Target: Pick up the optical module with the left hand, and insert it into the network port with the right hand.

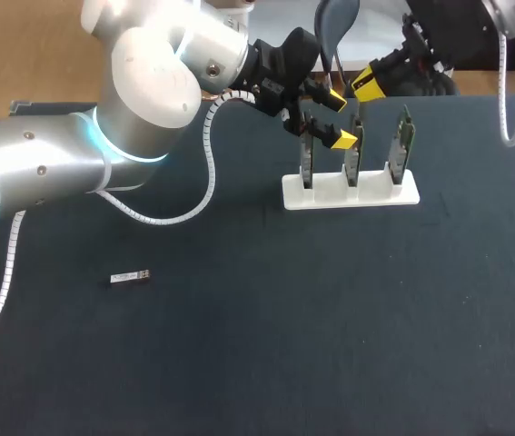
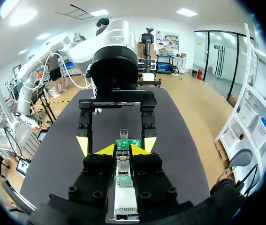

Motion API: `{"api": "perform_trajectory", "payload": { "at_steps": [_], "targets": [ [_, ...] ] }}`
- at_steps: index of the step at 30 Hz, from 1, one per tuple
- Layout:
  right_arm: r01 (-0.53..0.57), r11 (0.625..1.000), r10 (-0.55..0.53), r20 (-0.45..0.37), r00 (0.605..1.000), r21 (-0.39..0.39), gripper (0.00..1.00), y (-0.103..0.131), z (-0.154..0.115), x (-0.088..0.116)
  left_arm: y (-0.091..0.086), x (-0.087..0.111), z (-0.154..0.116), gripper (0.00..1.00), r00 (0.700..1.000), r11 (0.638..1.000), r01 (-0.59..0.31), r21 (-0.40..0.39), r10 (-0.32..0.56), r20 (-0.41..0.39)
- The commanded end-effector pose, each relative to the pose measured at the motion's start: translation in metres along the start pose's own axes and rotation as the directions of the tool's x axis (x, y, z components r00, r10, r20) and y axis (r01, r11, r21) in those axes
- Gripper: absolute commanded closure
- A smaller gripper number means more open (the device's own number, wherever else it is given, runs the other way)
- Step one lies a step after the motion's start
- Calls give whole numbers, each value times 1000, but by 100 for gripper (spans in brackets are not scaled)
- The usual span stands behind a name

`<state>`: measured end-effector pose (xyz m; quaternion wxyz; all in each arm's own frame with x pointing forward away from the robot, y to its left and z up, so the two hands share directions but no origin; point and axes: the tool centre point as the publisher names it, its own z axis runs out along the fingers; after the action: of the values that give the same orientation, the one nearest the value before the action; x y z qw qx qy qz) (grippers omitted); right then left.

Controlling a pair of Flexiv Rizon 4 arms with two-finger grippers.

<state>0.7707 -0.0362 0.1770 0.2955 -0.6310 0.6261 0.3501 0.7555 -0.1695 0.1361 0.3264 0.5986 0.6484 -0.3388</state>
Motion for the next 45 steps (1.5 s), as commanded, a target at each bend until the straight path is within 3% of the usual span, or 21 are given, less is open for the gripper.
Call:
{"api": "perform_trajectory", "payload": {
  "at_steps": [1,45],
  "targets": [
    [-3,1000,3,3,1000,3,100,-2,0,1,2,-2,1,0,1000,1000,2,3,-2,-7],
    [-9,1000,9,11,1000,-9,100,-1,6,5,2,-2,1,0,1000,1000,2,3,-2,-7]
  ]
}}
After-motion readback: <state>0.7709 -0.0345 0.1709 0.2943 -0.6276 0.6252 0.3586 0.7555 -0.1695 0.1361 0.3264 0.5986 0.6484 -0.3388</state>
